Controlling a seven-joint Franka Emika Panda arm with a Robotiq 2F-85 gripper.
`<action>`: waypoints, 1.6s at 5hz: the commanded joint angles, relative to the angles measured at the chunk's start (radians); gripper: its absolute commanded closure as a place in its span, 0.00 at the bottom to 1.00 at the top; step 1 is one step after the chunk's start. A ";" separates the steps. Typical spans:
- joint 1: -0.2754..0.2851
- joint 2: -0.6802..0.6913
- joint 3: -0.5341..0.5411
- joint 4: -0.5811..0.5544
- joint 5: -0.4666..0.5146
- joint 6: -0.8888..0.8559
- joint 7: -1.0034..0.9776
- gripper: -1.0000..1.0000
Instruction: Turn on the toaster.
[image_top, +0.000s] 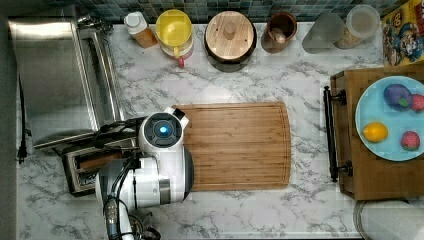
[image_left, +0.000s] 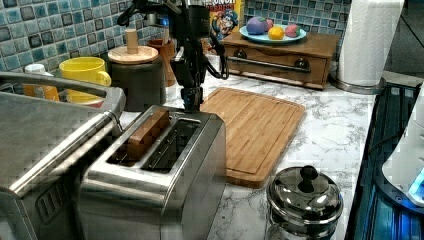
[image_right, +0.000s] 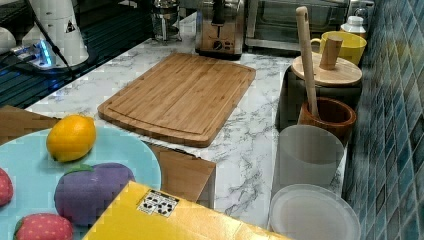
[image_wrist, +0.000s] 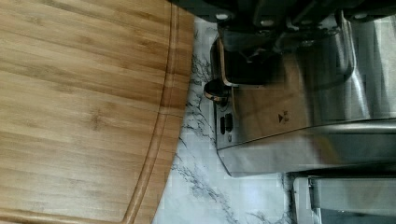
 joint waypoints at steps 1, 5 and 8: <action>0.004 0.213 0.000 0.035 -0.073 0.000 0.086 1.00; 0.011 0.392 -0.061 0.090 -0.111 -0.048 0.173 1.00; 0.007 0.392 -0.057 0.090 -0.113 -0.047 0.175 1.00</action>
